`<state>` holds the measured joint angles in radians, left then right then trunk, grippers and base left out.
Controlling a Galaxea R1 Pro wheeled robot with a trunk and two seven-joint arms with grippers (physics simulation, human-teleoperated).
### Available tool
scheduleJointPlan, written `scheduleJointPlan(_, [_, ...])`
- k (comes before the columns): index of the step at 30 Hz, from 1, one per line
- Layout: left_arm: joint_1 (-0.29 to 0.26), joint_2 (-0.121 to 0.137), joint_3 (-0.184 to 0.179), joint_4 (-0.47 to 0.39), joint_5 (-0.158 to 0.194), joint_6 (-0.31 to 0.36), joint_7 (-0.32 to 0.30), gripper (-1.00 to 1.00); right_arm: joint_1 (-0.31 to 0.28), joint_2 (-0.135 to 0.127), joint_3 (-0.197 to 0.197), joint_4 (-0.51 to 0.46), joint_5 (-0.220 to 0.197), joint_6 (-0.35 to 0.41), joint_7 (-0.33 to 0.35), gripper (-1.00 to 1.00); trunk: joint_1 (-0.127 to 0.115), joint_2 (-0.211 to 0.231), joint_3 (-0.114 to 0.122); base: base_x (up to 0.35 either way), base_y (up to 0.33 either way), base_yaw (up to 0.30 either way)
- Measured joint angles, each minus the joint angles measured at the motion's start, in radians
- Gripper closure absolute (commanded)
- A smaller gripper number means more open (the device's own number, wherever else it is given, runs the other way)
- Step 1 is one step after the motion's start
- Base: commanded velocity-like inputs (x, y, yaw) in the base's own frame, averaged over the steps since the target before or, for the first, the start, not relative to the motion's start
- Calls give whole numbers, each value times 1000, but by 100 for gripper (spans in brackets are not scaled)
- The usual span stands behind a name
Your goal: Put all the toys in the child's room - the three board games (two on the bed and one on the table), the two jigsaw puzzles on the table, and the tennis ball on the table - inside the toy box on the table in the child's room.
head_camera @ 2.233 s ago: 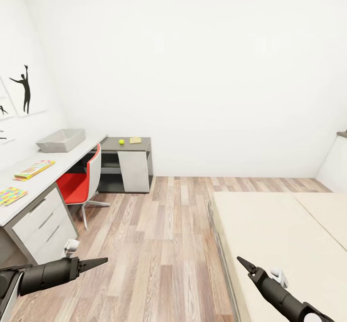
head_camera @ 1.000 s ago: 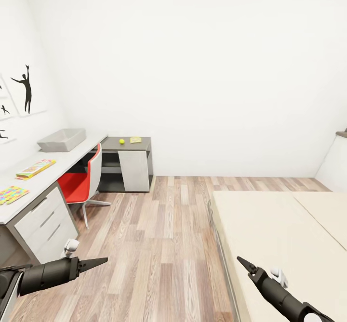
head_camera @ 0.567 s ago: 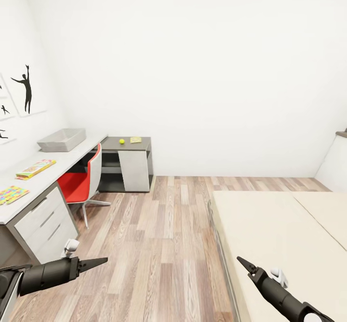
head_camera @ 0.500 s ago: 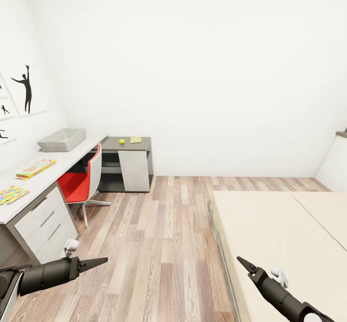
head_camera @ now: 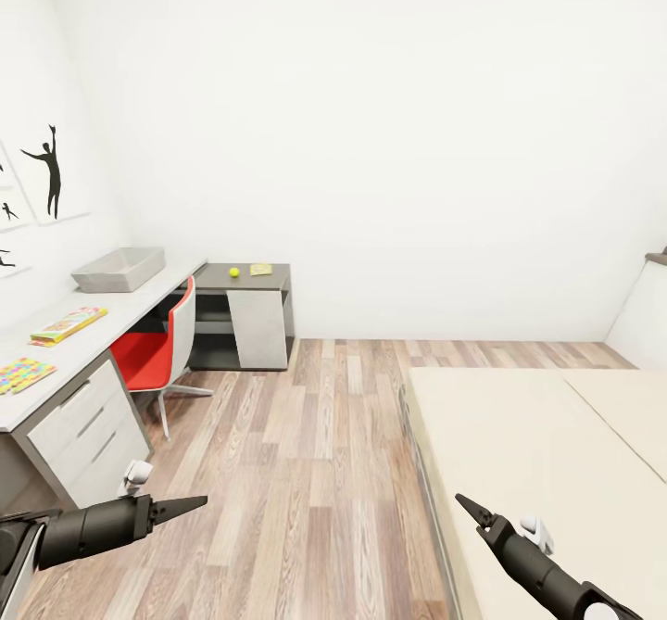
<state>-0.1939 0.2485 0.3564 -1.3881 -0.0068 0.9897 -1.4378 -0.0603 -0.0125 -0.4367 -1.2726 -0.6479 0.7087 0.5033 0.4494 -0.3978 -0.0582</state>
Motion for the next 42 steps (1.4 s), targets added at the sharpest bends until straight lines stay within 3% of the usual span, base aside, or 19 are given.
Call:
scheduleJointPlan(17, [0,0,-2,0,0,0,0,-100,0,0,0,0,0,-1,0,-100,0,0,0,0,-140,0])
scheduleJointPlan(28, [0,0,-46,0,-3,0,6,-100,0,0,0,0,0,-1,0,-100,0,0,0,0,-209,0])
scheduleJointPlan(42, [0,0,-54,0,-3,1,21,-100,0,0,0,0,1,-1,0,-100,0,0,0,0,-218,0])
